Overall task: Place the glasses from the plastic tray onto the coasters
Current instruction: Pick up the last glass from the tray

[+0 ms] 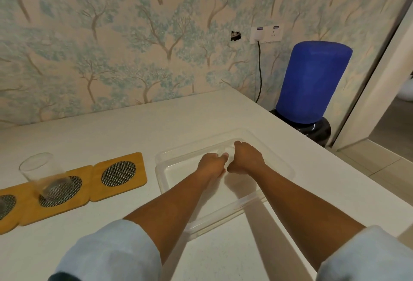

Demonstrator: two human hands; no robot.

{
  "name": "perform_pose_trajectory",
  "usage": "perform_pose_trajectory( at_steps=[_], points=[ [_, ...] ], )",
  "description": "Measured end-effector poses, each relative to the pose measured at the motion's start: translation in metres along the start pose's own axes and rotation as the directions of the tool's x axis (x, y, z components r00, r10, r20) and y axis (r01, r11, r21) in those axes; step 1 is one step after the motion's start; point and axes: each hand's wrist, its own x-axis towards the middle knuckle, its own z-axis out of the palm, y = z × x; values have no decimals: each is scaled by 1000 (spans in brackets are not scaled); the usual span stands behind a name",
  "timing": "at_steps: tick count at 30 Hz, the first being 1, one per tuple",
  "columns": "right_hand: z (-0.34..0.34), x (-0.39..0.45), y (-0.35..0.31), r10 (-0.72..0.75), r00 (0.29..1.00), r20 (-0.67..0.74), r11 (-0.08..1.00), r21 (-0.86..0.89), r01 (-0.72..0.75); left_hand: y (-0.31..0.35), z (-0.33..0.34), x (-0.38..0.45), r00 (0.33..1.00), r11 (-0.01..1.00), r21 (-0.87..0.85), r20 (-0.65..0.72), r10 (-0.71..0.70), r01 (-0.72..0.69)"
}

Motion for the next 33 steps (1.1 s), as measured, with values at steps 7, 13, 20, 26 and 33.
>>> perform_pose_trajectory(
  at_steps=[7,13,20,26,33],
  points=[
    [-21,1,-25,-56,992,-109,958,275,84,9,-27,0,981,971,-190,-153,116,-144],
    [-36,-3,-66,-94,989,-114,843,519,140,17,-65,-15,949,909,-305,-221,223,-284],
    [-31,-13,-126,-198,972,-123,730,644,230,10,-127,-35,885,881,-269,-374,278,-390],
    [-17,-19,-174,-308,946,-103,691,660,297,-5,-179,-53,850,884,-214,-439,293,-415],
    [4,-20,-221,-404,912,-66,664,664,343,-25,-227,-70,785,911,-81,-542,300,-404]
  ],
)
